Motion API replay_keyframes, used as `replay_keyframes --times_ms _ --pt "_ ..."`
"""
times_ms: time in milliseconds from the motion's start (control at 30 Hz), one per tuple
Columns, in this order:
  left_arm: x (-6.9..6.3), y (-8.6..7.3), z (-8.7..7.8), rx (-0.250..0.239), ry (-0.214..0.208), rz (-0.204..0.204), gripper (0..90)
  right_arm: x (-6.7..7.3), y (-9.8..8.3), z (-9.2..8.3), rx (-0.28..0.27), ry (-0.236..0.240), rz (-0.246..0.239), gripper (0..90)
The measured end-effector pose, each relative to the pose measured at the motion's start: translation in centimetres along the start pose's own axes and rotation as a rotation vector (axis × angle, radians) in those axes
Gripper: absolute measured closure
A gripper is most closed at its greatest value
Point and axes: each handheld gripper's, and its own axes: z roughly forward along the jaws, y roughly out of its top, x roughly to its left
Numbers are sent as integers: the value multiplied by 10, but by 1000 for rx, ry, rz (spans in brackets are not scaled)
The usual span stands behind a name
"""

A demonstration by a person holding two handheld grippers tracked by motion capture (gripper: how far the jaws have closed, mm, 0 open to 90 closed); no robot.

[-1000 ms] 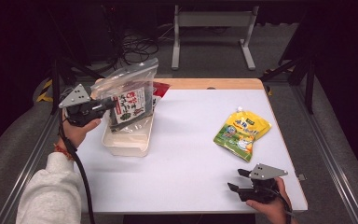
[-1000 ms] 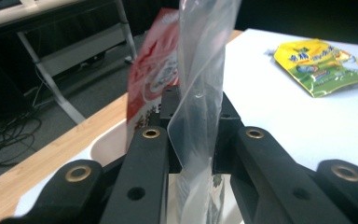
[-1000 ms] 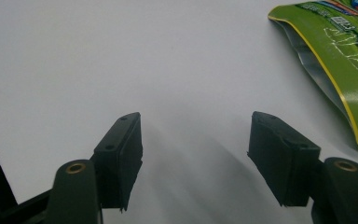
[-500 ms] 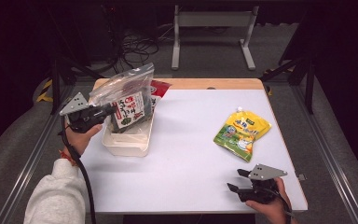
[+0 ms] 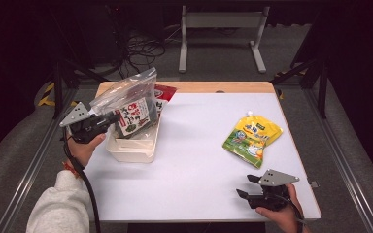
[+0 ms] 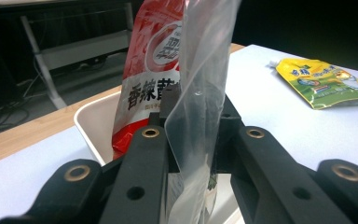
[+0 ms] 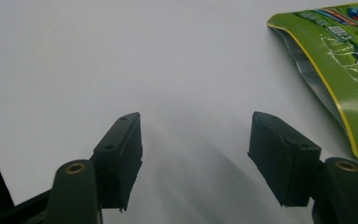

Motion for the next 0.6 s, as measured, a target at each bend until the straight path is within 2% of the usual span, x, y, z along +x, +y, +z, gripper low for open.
replay_keyframes --times_ms 33,67,100,200,367,400,467,600 --pt "0 0 0 0 0 0 793 -1 0 0 -2 -2 1 349" --pt "-1 0 0 -2 28 -11 787 -1 0 -1 -2 -4 3 350" --pt "-1 0 0 -6 22 -13 786 -2 0 -1 -3 -5 4 350" --pt "-4 1 0 -3 42 -5 776 -4 1 -2 -10 -13 11 350" --pt "-5 1 -1 -16 69 -23 735 -8 1 -6 -20 -25 19 351" --pt "-6 2 -3 -18 72 -23 689 -9 2 -7 -25 -29 20 351" --pt "-7 2 -7 -46 74 -35 664 -10 1 -8 -27 -31 25 351" --pt "-7 1 -15 -42 103 -44 615 -11 2 -9 -29 -38 23 353"
